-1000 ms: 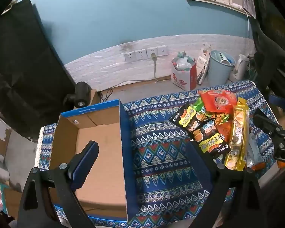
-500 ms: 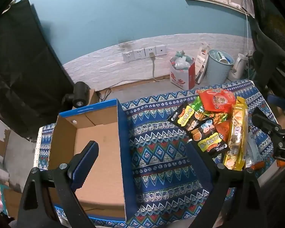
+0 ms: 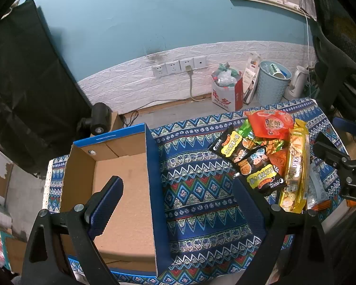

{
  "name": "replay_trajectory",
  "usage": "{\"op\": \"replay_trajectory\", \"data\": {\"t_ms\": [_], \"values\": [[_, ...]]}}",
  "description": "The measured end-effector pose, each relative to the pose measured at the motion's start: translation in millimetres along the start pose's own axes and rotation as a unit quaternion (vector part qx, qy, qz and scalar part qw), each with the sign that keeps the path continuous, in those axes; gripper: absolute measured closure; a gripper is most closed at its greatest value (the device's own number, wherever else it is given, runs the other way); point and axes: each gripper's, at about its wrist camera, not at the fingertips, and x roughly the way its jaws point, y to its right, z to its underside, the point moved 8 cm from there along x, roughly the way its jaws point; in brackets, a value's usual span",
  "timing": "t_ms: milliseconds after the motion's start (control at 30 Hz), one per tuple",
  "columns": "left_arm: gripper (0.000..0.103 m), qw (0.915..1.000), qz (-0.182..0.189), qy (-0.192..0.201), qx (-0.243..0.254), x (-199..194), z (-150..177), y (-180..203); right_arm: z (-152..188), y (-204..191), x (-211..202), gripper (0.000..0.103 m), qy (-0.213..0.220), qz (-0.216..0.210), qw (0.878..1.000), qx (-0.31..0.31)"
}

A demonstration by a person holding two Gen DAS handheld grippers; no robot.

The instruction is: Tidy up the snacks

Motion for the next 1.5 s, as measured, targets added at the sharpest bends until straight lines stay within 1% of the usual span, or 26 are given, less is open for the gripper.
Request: {"op": "replay_trajectory", "data": {"t_ms": [1500], "values": [[0.009,1.0,0.003,-0.003,0.007,0.1,2.7,6.4,6.3,1.4,0.3,0.019,-0.005,0.001,1.0,0.0]]}}
